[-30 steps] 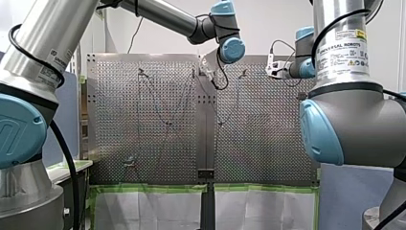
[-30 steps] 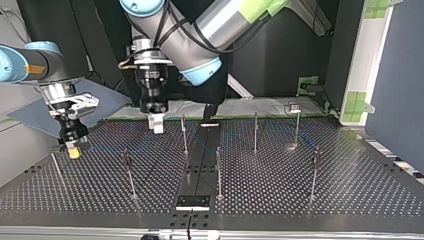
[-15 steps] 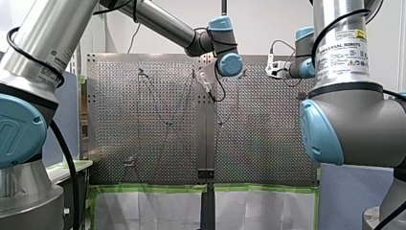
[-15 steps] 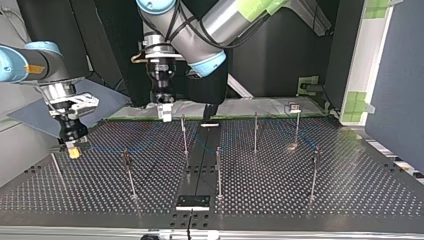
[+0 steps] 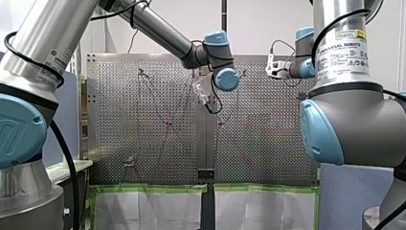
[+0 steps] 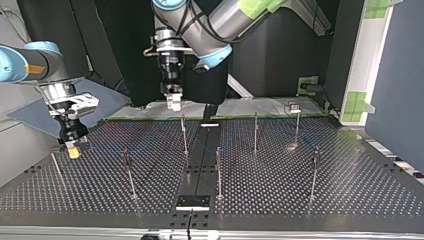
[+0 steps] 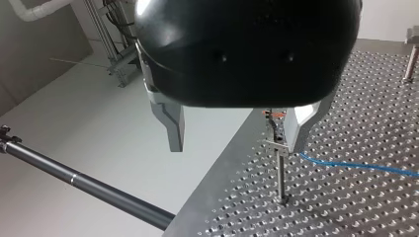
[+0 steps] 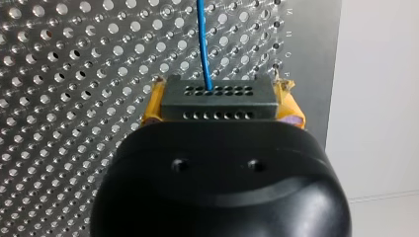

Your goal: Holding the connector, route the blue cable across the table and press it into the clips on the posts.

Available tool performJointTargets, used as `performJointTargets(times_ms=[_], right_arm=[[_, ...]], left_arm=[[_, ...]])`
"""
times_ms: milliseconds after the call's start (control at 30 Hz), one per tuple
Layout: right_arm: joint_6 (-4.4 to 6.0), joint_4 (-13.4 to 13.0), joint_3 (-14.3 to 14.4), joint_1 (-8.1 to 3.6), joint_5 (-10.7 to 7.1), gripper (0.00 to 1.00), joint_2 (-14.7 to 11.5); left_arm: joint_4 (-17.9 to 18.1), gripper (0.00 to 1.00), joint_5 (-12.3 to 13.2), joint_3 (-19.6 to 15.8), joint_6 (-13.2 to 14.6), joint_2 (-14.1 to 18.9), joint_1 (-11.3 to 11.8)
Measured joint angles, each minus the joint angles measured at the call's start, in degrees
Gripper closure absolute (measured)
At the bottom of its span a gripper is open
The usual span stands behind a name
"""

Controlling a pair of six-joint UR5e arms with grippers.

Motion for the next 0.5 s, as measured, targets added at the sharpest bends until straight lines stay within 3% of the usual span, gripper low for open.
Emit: performJointTargets(times_ms=[500], right_arm=[[0.02, 0.1, 0.0, 0.10, -0.08, 1.00, 0.1]], left_arm=[[8.0, 0.00, 0.0, -8.0, 0.0, 0.0, 0.0]])
